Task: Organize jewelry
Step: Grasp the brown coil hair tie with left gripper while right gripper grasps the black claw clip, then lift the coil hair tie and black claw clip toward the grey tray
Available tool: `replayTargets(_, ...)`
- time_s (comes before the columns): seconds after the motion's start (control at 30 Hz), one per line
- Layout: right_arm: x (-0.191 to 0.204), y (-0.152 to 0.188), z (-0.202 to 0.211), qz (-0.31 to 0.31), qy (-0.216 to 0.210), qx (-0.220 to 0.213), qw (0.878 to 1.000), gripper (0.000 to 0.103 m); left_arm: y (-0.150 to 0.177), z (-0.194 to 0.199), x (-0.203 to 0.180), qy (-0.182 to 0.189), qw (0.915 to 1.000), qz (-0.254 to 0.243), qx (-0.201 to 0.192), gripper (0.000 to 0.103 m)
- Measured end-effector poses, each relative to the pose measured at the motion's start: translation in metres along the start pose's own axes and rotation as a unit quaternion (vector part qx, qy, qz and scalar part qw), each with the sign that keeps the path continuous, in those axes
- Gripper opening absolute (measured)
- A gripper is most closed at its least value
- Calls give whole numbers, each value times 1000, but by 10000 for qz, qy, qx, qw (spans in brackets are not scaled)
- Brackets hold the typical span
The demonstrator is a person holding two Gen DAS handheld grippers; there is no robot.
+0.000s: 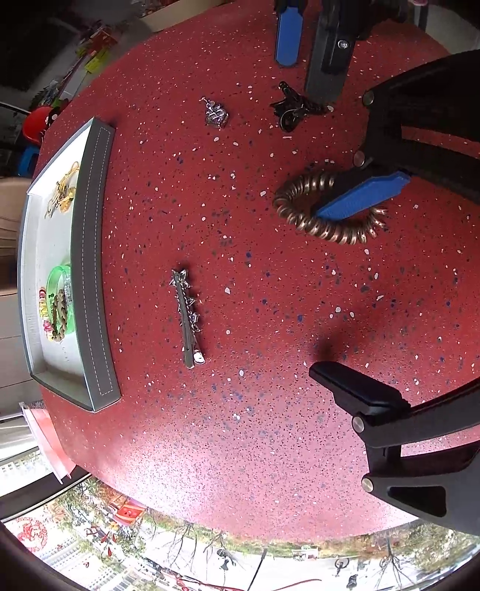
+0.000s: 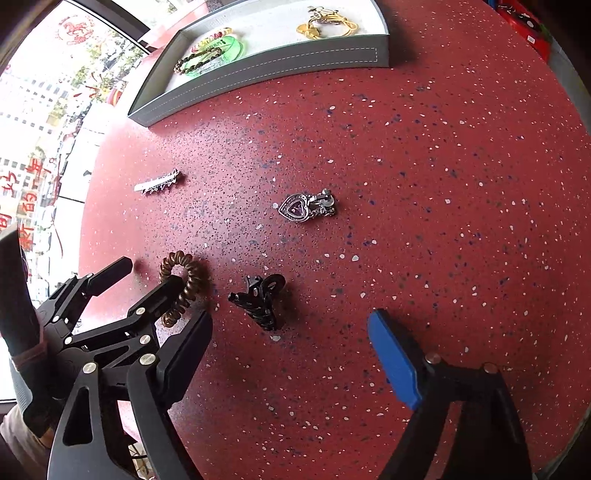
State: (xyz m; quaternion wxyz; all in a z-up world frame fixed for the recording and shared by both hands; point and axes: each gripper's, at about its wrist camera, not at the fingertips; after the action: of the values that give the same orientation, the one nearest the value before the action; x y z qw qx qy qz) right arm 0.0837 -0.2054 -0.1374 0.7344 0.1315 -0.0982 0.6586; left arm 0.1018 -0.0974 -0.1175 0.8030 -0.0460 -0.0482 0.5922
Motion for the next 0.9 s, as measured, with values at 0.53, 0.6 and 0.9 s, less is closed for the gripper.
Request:
replayTargets(0.53,28,0,-7,449,775,-111,9959,43,12,8,8,105,9999,68,-38,68)
replayTargets(0.6,30,0,-9,464,865,-121,9951,40,13,8,7,77,9999,72,-51,68)
replayTargets(0.9,22,6,-4,510,870,-176,9948,18,16,10,2,142,9999,19,-54,46)
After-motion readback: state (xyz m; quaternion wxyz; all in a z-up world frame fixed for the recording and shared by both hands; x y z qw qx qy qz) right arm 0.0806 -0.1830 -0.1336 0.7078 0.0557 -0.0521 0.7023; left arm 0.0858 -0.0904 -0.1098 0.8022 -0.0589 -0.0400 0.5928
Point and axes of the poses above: each gripper's, at about its wrist camera, not at the fingertips, and z roughly against the way its jaws point, x to its left, y to its underside, and after that the axes turned 9 degrees about x, right-handed
